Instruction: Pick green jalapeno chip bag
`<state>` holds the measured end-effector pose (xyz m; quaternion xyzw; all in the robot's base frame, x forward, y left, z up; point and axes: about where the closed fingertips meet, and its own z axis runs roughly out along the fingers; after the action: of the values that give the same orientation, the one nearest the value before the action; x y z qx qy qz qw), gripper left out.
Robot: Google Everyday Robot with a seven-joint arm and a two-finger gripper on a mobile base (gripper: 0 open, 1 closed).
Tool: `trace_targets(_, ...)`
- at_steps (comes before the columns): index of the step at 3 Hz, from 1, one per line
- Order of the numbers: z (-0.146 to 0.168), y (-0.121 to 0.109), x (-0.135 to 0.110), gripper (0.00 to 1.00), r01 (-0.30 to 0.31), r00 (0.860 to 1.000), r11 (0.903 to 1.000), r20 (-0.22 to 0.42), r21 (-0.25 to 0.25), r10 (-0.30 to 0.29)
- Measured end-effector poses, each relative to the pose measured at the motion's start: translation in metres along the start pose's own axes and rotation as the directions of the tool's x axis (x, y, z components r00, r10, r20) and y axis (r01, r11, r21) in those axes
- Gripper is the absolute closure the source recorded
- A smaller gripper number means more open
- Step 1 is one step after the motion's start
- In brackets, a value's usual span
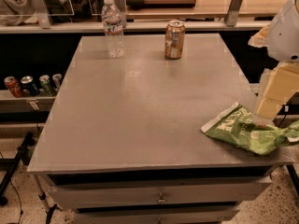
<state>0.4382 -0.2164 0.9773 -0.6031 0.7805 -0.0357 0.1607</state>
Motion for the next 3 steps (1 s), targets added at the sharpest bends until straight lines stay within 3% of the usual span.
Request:
trace_targets(2,0.0,-0.002,-0.001,0.0,-0.011,1.0,0.9999,0.01,0.005,0.011)
trace_targets(3,0.017,-0.012,0.004,0.0,-0.09,0.996,0.9957,0.01,-0.02,0.09)
